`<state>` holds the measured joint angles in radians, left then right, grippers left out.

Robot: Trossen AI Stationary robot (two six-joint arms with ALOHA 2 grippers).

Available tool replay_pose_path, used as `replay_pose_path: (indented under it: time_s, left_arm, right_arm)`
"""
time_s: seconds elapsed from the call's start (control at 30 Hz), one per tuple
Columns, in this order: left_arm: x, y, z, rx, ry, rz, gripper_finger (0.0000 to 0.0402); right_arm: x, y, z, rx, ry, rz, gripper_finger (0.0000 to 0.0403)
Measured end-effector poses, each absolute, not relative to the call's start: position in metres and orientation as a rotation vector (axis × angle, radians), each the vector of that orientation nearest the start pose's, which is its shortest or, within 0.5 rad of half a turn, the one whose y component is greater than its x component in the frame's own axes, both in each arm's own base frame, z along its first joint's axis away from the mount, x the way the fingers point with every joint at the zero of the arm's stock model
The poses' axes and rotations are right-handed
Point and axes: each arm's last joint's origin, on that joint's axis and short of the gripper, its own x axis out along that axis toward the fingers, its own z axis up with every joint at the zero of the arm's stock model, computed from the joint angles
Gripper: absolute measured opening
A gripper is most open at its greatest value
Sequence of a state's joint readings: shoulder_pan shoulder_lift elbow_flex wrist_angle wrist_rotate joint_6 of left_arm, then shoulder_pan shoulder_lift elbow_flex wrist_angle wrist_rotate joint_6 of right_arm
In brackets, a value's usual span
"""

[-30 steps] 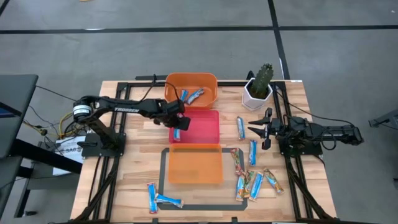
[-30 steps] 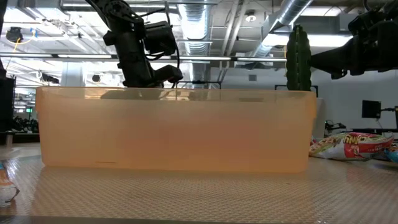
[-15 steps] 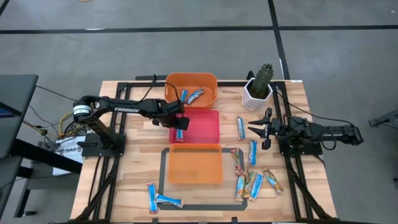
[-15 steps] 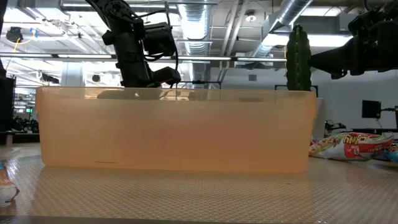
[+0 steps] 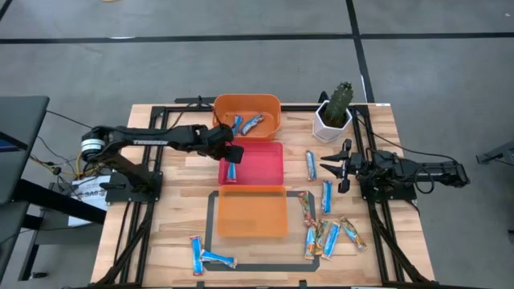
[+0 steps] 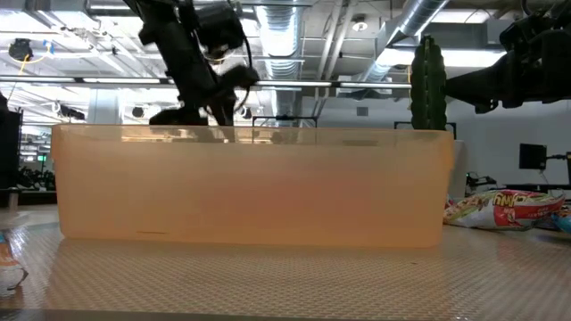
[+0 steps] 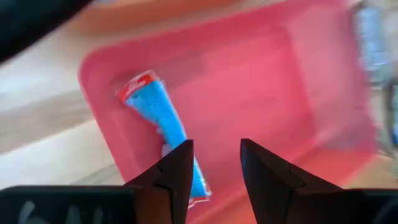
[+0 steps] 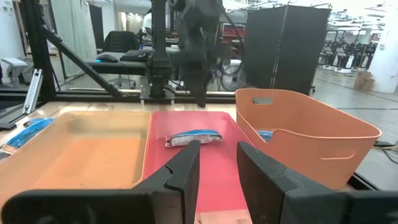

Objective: Pick and place Granola Bars by type
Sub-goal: Put the red granola bar into the red bin

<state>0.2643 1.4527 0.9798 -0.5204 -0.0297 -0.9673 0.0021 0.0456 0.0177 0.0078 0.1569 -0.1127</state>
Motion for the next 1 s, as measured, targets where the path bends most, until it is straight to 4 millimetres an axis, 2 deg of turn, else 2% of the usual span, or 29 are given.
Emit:
replay_pose_path:
  time_s: [0.23,0.4,0.6,1.0]
  left_arm:
    - [0.264,0.049,0.264,-0.773,0.712,0.526,0.0125]
    - [0.254,0.018,0.280,-0.540,0.750,0.265,0.0125]
    - [0.237,-0.023,0.289,-0.338,0.824,-0.084,0.0125]
    - [0.194,-0.104,0.289,-0.039,0.958,-0.509,0.0125]
  right_arm:
    - [0.099,-0.004,0.167,-0.114,0.028,-0.153,0.0102]
    - [0.099,-0.004,0.167,-0.114,0.028,-0.154,0.0102]
    - [0.099,-0.004,0.167,-0.114,0.029,-0.153,0.0102]
    - [0.099,-0.004,0.167,-0.114,0.028,-0.153,0.0102]
